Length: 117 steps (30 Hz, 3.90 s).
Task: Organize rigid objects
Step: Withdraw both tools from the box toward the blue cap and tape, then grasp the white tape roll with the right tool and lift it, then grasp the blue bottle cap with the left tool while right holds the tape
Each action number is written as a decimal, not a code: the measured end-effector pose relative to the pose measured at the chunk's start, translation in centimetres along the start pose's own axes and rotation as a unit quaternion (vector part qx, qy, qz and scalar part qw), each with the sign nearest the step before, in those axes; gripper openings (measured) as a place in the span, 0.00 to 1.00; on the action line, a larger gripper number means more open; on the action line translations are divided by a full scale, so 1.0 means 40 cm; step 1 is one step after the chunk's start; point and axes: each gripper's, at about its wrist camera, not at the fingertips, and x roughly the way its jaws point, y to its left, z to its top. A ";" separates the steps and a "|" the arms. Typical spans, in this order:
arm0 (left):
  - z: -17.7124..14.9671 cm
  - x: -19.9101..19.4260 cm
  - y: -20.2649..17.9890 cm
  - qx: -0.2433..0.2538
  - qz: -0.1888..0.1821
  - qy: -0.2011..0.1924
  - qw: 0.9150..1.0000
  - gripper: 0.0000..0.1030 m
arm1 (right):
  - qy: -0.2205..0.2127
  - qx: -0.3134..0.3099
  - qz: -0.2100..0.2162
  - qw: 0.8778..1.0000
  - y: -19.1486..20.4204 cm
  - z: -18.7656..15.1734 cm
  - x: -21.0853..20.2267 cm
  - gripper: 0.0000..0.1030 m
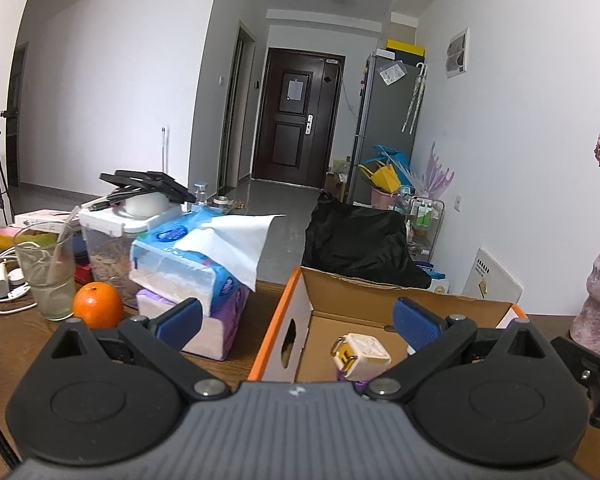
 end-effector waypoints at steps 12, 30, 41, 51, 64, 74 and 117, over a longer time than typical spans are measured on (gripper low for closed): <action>-0.040 -0.078 0.036 0.008 0.013 0.000 1.000 1.00 | -0.010 0.003 0.006 1.000 0.016 -0.031 -0.105 1.00; -0.118 -0.232 0.074 0.012 0.025 0.012 1.000 1.00 | 0.020 0.013 0.003 1.000 0.046 -0.117 -0.238 1.00; -0.170 -0.303 0.104 0.004 0.023 0.027 0.999 1.00 | 0.044 0.012 0.002 0.999 0.069 -0.165 -0.291 1.00; -0.213 -0.338 0.112 0.014 0.015 0.046 0.999 1.00 | 0.063 0.007 -0.003 0.998 0.082 -0.200 -0.321 1.00; -0.230 -0.329 0.134 0.005 -0.006 0.073 0.997 1.00 | 0.102 -0.003 -0.013 0.995 0.095 -0.244 -0.299 1.00; -0.234 -0.316 0.141 0.006 -0.001 0.083 0.997 1.00 | 0.133 -0.003 -0.026 0.991 0.089 -0.264 -0.264 1.00; -0.271 -0.113 0.057 0.048 0.013 0.158 0.986 1.00 | 0.130 0.037 -0.050 0.990 0.043 -0.252 -0.154 0.41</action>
